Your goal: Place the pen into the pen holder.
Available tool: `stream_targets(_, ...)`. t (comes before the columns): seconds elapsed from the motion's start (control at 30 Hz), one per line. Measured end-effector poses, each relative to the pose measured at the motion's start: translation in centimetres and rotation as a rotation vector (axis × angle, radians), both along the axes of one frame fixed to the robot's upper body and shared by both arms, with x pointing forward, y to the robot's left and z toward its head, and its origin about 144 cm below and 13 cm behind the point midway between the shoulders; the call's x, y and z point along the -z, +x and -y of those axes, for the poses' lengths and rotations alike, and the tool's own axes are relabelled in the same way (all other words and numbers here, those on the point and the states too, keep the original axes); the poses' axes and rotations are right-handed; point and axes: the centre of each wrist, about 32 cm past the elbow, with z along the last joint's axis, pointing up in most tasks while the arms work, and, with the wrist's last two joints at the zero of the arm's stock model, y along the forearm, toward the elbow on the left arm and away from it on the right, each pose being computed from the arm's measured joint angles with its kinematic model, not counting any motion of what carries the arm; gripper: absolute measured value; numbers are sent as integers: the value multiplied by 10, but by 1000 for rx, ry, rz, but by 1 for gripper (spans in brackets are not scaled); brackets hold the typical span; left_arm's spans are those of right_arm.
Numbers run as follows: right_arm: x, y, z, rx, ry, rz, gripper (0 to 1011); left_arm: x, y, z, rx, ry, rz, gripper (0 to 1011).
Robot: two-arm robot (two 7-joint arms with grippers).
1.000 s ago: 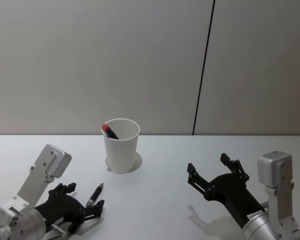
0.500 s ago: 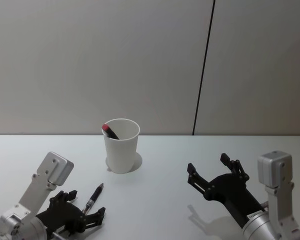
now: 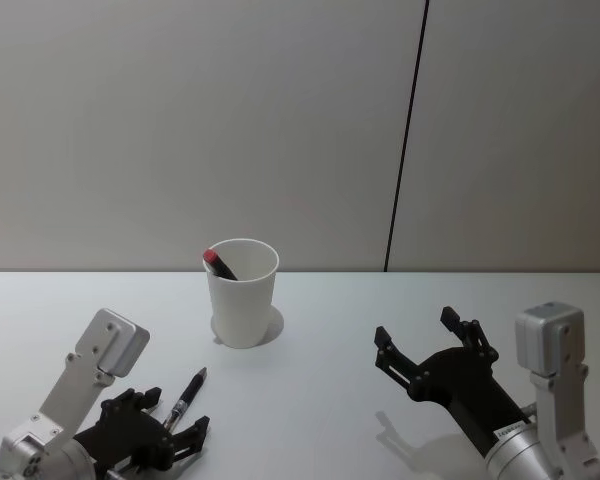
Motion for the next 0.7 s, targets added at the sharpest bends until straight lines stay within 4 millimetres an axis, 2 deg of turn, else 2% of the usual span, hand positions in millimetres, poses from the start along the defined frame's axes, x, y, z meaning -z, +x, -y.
stream_targets(0.7, 0, 0, 0, 0, 0, 0, 1001, 1, -1, 0, -1, 1, -2, 690)
